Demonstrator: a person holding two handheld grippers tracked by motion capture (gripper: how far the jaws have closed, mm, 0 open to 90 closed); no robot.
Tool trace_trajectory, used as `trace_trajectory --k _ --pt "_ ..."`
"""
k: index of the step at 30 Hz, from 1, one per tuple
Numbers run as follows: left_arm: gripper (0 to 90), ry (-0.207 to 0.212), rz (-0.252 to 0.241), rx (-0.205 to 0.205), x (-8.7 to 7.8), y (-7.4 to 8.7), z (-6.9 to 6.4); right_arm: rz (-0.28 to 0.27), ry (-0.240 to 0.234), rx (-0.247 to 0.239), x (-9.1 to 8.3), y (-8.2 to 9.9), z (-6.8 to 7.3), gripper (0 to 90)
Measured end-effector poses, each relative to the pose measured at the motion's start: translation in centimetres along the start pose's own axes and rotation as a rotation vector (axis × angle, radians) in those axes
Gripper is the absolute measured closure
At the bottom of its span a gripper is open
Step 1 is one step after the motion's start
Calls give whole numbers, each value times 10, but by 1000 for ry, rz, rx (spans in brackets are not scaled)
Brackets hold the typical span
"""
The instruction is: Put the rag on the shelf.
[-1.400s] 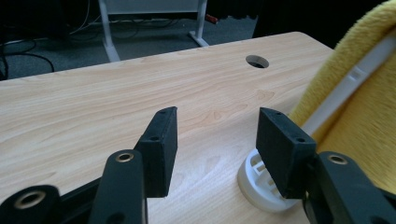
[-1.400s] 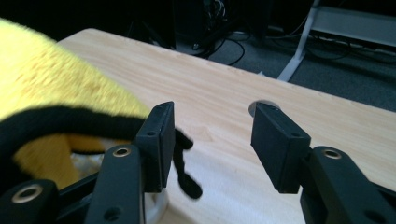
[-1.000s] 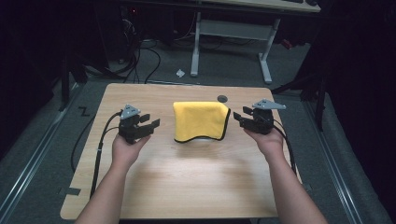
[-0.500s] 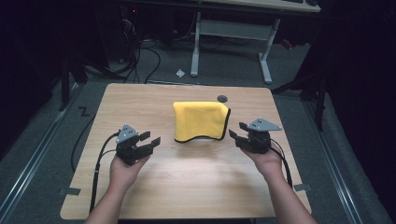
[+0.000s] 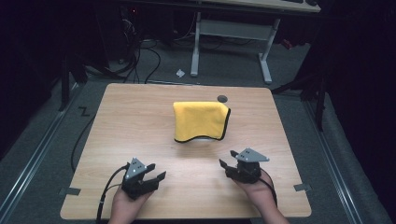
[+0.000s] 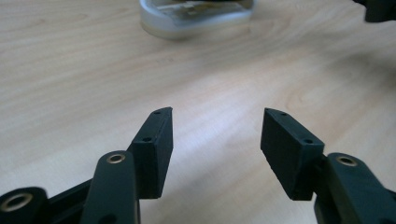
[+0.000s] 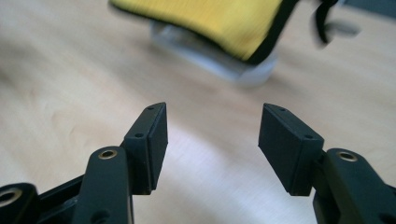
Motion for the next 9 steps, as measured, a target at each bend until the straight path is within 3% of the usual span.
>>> trace_trajectory --k 2,5,9 --pt "441 41 40 -22 2 4 -8 20 -3 -13 1 15 10 429" --pt "437 29 33 8 1 2 -11 58 -17 -40 3 28 20 429" --pt "433 23 31 -13 1 2 -5 50 -8 -41 5 27 19 425"
Point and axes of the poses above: each handheld gripper's, and its own axes: x roughly forward along the jaws, y roughly out of its underside, z roughly to its left, the point moved 5 cm from there along x, roughly forward along the jaws, and after that the axes turned 8 degrees about x, right-handed, at the moved point
